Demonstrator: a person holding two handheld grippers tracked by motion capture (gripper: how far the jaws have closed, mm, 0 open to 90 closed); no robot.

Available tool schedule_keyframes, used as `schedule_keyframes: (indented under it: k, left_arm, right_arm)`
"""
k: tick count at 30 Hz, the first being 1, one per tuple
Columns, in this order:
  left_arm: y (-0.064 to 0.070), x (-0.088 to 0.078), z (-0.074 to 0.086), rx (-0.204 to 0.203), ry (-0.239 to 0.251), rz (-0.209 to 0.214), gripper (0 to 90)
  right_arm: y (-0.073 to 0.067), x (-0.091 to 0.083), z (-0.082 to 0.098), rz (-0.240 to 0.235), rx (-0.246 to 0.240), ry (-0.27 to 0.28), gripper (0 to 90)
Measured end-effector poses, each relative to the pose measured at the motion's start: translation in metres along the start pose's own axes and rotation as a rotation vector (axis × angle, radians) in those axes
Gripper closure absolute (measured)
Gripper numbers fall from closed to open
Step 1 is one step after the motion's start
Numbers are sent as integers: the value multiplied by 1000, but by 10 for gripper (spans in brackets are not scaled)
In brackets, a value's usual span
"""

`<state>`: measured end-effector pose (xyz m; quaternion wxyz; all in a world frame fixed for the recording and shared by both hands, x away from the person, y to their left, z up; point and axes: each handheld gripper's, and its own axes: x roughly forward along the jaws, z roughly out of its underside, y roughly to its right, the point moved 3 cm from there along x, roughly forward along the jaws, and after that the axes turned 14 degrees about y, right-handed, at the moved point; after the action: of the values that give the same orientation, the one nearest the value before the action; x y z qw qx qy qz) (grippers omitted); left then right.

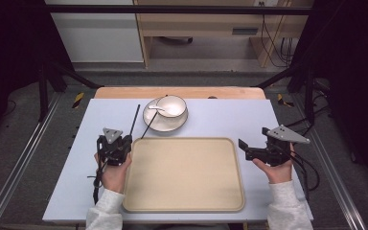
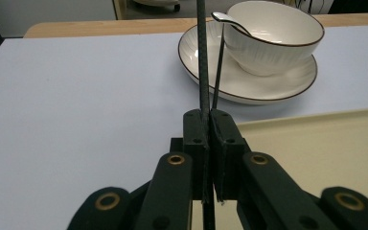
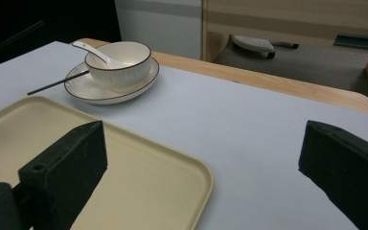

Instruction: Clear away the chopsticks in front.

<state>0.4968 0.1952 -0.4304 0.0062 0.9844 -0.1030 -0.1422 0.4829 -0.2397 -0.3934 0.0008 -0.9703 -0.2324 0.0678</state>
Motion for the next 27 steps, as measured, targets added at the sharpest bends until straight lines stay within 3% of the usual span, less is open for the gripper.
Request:
schedule_keyframes:
  k: [11, 15, 21, 27]
  left_arm:
    - [21, -33, 27, -15, 18, -13, 856]
    - [23, -38, 34, -11, 16, -31, 855]
    - [27, -44, 49, -49, -3, -21, 855]
    - [29, -53, 66, -55, -33, -30, 856]
  right_arm:
    - [-1, 0, 0, -6, 1, 1, 31]
    - [-2, 0, 0, -7, 3, 1, 31]
    - [-2, 0, 1, -5, 4, 1, 31]
    - [-3, 1, 2, -9, 0, -7, 31]
